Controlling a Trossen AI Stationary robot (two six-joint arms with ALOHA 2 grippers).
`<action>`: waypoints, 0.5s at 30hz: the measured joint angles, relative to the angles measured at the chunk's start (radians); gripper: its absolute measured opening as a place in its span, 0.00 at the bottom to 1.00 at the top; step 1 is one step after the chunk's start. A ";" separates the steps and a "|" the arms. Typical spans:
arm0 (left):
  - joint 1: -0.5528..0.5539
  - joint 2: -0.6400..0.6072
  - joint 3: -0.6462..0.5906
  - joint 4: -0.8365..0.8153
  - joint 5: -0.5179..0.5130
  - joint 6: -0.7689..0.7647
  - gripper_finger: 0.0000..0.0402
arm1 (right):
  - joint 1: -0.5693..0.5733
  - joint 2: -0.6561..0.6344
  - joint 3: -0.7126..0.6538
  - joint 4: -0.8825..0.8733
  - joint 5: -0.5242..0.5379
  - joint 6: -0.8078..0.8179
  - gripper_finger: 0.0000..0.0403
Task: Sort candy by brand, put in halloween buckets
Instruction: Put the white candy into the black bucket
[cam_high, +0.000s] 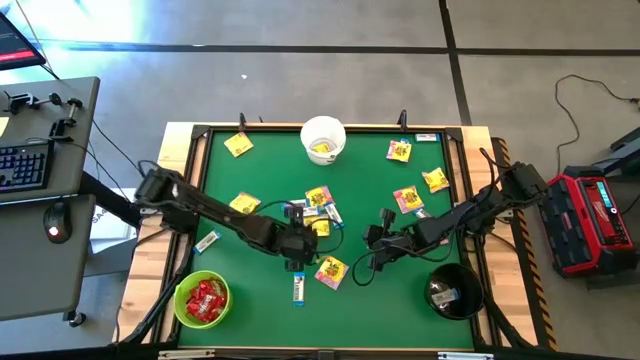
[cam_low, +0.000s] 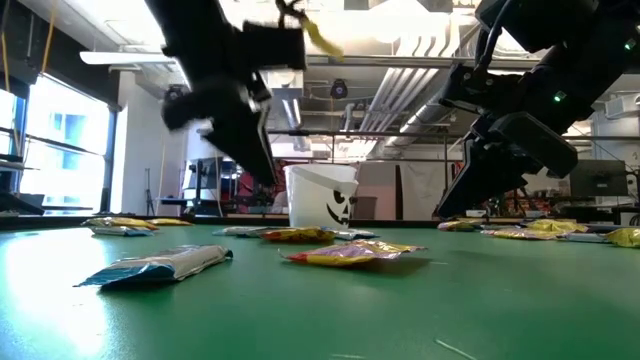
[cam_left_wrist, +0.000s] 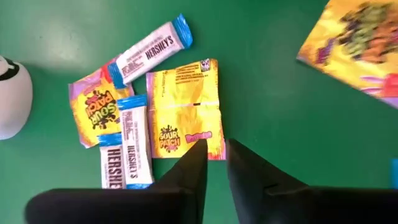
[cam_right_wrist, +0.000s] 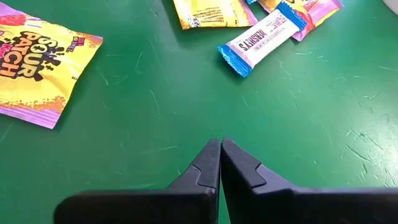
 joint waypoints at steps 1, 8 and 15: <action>0.000 0.021 0.000 0.014 -0.013 0.000 0.16 | 0.000 0.000 0.000 0.000 0.000 0.000 0.00; 0.000 0.107 0.000 0.035 -0.035 0.018 0.31 | 0.000 0.000 0.000 -0.003 0.000 -0.003 0.00; 0.006 0.137 0.000 0.076 -0.053 0.001 0.38 | 0.000 0.000 0.000 -0.003 0.000 -0.003 0.00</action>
